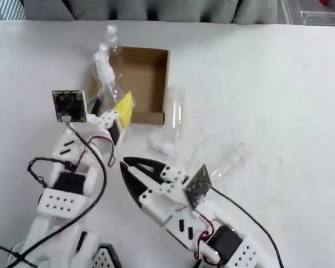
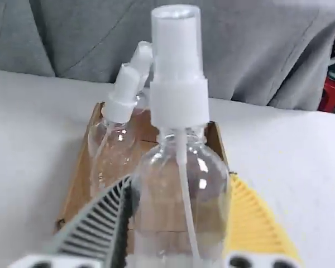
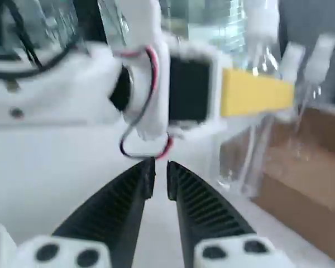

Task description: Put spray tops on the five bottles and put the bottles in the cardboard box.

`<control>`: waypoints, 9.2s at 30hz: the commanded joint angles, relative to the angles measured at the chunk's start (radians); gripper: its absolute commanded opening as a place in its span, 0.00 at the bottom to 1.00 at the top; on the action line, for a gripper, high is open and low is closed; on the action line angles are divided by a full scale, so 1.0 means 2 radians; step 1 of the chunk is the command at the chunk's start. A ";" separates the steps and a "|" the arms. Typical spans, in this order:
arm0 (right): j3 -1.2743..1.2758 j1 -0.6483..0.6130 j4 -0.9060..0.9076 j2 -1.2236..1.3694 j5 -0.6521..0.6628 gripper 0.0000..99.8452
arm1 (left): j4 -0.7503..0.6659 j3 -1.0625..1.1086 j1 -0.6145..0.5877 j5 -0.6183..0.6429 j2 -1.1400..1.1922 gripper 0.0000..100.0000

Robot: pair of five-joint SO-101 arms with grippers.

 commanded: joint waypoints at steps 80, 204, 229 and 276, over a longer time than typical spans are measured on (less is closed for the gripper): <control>0.007 0.063 0.093 0.003 0.051 0.02 | -0.385 -0.070 -0.077 -0.052 0.298 0.02; 0.007 0.076 0.094 0.003 0.052 0.02 | -0.526 -0.139 -0.092 -0.052 0.600 0.27; 0.007 0.076 0.094 0.003 0.054 0.02 | -0.509 -0.127 -0.104 -0.027 0.567 0.34; 0.007 0.097 0.094 0.005 0.055 0.02 | 0.149 0.031 -0.058 -0.025 -0.175 0.34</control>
